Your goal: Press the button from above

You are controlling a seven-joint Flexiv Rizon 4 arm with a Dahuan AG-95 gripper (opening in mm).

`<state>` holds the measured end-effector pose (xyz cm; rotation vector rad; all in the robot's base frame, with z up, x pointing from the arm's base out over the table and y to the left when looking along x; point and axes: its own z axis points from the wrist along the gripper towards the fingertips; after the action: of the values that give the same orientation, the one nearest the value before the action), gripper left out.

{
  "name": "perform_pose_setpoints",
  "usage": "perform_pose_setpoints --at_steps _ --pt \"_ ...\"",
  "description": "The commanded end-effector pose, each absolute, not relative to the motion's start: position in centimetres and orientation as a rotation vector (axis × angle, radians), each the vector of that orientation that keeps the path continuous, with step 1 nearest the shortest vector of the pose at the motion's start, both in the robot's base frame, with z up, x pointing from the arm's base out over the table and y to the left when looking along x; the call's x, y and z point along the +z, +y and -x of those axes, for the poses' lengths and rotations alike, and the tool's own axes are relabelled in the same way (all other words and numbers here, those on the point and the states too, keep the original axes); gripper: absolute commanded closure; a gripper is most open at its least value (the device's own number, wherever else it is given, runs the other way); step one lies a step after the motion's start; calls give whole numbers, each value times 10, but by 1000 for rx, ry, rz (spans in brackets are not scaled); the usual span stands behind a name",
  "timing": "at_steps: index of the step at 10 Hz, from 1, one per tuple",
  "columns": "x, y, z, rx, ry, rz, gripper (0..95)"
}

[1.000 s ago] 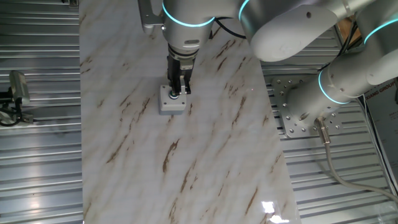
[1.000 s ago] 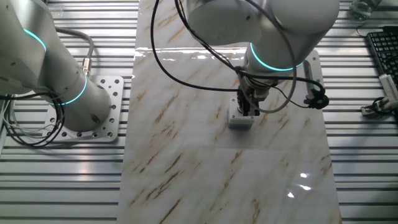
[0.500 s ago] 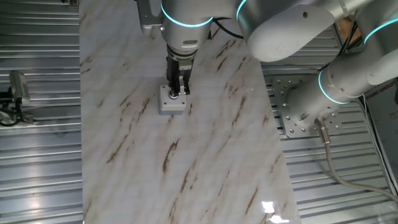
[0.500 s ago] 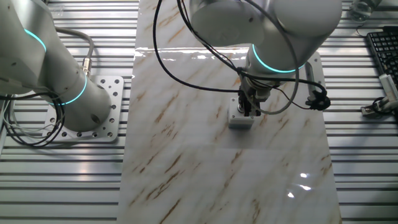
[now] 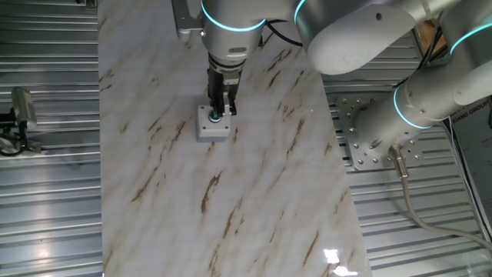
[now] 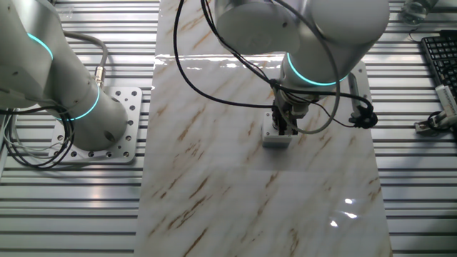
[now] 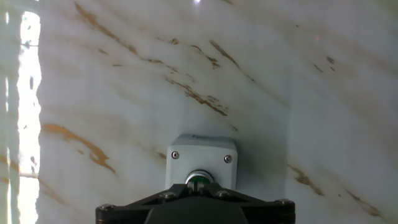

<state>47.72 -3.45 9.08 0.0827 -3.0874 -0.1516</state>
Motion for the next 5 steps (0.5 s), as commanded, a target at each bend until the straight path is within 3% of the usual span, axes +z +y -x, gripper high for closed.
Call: perform_pose_setpoints --at_steps 1,2,4,5 --pt "78 -36 -475 -315 -3081 -3 950" --pt "77 -35 -475 -333 -3098 15 950" --pt "69 -28 -474 -37 -3078 -78 950" --pt "68 -27 -473 -39 -3084 -80 950"
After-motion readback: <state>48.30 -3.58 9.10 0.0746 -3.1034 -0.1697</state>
